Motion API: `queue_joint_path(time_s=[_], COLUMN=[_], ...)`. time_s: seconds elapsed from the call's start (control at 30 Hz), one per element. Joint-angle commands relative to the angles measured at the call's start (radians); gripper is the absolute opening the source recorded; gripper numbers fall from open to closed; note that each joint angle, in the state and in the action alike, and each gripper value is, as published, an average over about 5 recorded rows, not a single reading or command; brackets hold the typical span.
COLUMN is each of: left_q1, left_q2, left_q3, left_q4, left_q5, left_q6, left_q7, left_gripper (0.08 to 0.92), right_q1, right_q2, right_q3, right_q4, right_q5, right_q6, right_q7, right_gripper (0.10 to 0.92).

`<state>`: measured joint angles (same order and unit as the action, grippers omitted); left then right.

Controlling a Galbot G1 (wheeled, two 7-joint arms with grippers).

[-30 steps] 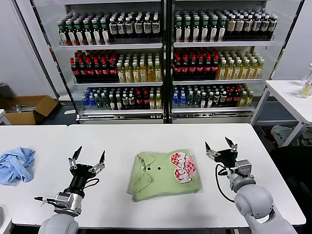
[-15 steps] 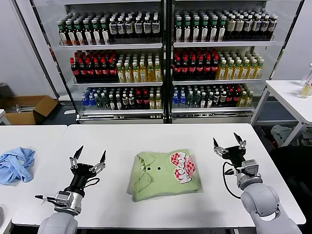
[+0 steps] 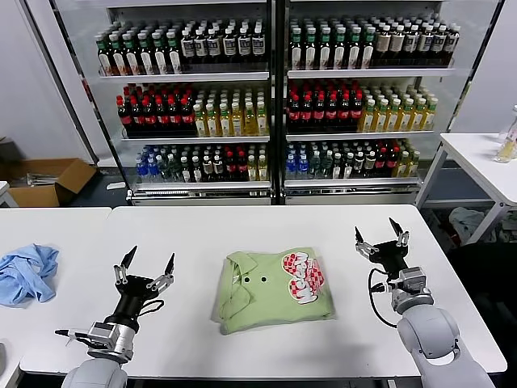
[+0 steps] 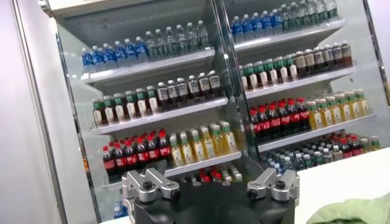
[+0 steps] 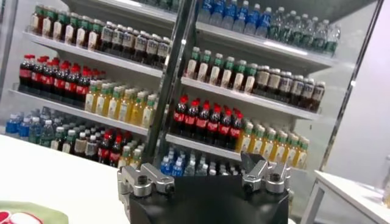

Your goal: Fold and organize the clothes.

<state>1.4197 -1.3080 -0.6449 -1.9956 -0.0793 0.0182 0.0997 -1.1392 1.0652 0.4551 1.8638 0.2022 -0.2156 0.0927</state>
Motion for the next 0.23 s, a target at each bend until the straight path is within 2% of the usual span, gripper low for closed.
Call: queue_joint_path(time_s=[0.03,0.23], left_q1=[0.006,0.014], left_q2=[-0.005,-0.010], left_q3=[-0.002,0.005], left_q4=[-0.005,-0.003], left_q5=[0.017,0.041], left_q6=[-0.028,-0.045], left_q7=[0.006,-0.010], left_gripper=[0.823,0.823], right_q1=[-0.016,-0.020], right_q2=[0.006,-0.008], right_q3=[0.005,0.017], right_q4=[-0.014,-0.020], right_q5=[-0.099,-0.131], right_q6=[0.078,0.084], right_q7=[-0.007,-0.017], right_gripper=[0.823,0.823])
